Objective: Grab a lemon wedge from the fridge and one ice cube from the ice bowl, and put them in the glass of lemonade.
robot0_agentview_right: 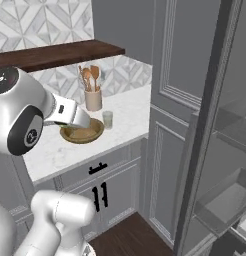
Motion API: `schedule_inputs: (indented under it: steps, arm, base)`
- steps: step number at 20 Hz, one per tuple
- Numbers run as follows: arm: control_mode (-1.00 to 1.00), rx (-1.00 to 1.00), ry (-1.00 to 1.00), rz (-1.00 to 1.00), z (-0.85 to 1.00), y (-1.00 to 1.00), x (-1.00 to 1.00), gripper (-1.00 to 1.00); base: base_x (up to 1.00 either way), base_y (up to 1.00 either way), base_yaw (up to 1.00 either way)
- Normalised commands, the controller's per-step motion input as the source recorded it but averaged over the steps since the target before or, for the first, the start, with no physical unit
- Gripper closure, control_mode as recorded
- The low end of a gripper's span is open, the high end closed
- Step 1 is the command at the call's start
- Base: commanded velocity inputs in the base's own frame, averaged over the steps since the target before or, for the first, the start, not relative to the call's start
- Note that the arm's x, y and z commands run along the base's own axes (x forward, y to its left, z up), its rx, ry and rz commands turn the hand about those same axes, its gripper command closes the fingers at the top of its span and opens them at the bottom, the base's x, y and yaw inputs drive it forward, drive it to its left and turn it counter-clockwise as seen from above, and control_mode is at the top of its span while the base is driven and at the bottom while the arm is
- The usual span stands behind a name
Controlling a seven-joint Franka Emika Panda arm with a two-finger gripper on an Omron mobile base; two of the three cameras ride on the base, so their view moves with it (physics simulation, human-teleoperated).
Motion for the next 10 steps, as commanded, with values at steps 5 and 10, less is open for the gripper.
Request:
schedule_inputs:
  steps: [5, 10]
  arm:
    - [1.00, 0.00, 0.00, 0.00, 0.00, 0.00, 0.00, 1.00]
    - [1.00, 0.00, 0.00, 0.00, 0.00, 0.00, 0.00, 1.00]
  base:
    - [0.71, 0.06, 0.17]
    - [1.00, 0.00, 0.14]
